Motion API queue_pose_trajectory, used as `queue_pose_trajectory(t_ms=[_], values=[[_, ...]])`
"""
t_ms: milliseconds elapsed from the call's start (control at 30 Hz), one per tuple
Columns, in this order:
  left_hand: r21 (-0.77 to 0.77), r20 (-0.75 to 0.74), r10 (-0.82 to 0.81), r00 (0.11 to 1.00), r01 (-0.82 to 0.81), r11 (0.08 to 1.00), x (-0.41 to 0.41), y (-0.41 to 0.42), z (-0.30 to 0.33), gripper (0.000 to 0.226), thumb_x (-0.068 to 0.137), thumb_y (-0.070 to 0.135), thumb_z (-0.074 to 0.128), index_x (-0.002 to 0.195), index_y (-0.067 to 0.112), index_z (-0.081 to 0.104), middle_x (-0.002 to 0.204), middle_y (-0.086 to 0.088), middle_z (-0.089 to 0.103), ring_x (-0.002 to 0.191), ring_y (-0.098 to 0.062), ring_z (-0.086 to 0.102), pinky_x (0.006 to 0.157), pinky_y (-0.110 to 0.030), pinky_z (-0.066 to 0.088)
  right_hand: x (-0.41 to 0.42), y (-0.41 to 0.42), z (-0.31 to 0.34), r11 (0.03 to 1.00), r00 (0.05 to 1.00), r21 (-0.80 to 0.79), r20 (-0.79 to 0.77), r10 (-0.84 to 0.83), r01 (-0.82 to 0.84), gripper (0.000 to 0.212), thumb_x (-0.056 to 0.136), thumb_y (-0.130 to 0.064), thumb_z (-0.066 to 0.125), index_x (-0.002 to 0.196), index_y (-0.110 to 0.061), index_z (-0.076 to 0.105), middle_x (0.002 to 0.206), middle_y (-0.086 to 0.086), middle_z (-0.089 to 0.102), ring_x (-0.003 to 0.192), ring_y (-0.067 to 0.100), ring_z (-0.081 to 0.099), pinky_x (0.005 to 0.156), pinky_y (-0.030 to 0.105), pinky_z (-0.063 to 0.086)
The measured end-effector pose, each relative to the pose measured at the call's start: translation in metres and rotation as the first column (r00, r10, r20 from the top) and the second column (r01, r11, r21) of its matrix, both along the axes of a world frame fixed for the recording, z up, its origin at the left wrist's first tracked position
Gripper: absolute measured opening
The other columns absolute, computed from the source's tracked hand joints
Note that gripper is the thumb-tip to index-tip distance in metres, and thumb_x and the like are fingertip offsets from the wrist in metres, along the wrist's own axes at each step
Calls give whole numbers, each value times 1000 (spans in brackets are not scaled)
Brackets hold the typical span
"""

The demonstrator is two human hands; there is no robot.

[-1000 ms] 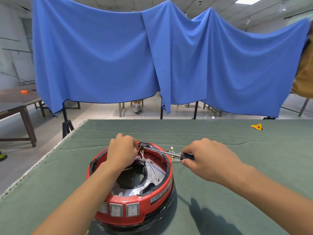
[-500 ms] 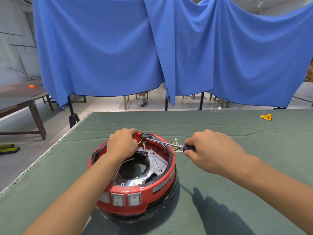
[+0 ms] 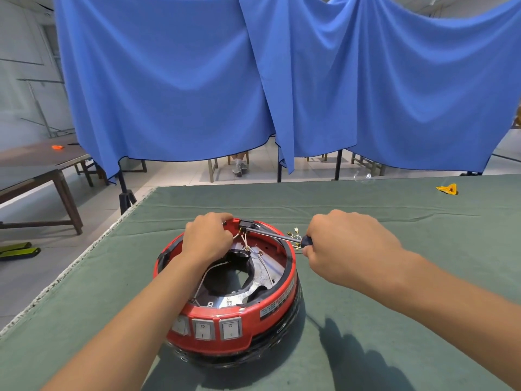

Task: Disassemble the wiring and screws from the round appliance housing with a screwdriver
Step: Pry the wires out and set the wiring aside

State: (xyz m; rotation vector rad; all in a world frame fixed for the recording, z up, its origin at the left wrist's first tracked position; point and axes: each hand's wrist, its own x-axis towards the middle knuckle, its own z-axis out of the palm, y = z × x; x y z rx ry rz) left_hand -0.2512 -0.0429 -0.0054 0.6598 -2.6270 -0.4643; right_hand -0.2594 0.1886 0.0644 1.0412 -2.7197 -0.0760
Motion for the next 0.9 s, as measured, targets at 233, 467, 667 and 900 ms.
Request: queue_pose_trajectory(t_ms=[233,467,667,900], values=[[39,-1,12,1000,-12,999,-1,2,2,49,84,9,52,129,27,58,129,-2,61,120,-26,51,106,-40,32,-15,3,-5,996,997,66,-28,68,-66,29,96,-41,47,85,-18,60,62,-3,38,56,25,43,53,30,33],[51,-9,11,1000,-11,999,-2,0,1,50,82,8,51,127,28,60,127,-1,62,120,-25,51,106,-40,32,-41,16,3,994,994,37,37,105,-106,47,93,-54,50,56,-27,41,60,-9,37,65,28,45,60,31,38],[53,-19,13,1000,-12,999,-2,0,1,50,81,7,51,126,28,60,125,0,63,118,-25,52,106,-40,32,-63,23,2,987,990,78,18,137,-138,37,93,-58,46,74,-27,54,62,-10,41,68,25,49,61,29,40],[31,-16,6,1000,-6,999,0,2,1,49,84,7,50,128,27,59,127,0,62,120,-25,51,106,-41,31,-45,24,-8,992,992,24,0,124,-124,34,95,-55,44,93,-28,65,86,2,64,77,29,58,64,31,45]])
